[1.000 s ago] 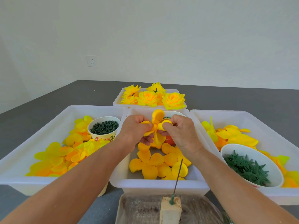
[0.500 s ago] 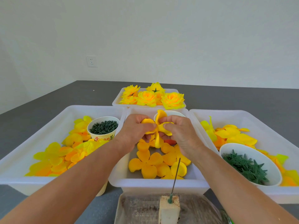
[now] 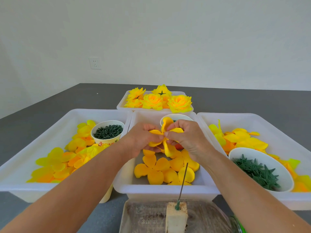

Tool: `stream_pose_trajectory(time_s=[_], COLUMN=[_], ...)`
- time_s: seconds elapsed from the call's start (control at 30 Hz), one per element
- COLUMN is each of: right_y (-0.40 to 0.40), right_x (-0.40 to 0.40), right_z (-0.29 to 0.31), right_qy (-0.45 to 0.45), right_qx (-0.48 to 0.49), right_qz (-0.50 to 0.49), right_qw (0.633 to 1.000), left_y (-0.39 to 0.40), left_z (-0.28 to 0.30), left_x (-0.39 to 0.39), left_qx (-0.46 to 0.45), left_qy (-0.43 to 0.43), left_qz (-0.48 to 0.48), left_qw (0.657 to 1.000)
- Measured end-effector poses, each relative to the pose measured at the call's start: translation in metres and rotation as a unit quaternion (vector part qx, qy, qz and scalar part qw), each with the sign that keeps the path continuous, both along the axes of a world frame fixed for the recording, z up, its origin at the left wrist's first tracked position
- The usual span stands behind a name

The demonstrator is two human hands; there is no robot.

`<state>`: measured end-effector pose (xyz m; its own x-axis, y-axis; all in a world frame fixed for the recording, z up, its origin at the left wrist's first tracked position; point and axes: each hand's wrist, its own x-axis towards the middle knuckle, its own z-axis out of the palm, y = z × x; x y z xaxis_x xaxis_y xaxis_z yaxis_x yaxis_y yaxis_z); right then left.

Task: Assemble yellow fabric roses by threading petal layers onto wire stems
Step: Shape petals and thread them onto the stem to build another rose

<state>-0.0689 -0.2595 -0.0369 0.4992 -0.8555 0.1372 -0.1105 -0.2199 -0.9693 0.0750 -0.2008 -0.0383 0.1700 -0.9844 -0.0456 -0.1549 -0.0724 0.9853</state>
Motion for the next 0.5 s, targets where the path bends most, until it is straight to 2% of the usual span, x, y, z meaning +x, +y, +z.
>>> stream_pose_trajectory(time_s=[0.1,0.17,0.5], right_y=[0.001,0.001,0.001], right_x=[-0.003,-0.004,-0.007], right_z=[0.007,0.010,0.016], right_qy=[-0.071,-0.096,-0.178], right_qx=[0.057,0.065,0.118], right_qz=[0.015,0.022,0.018], right_qw=[0.996,0.993,0.977], left_y=[0.000,0.000,0.000], left_z=[0.002,0.003,0.008], left_x=[0.004,0.005,0.007], left_qx=[-0.020,-0.023,-0.016], left_qy=[0.093,0.123,0.179], left_qz=[-0.007,-0.013,-0.049], left_qw=[0.995,0.992,0.983])
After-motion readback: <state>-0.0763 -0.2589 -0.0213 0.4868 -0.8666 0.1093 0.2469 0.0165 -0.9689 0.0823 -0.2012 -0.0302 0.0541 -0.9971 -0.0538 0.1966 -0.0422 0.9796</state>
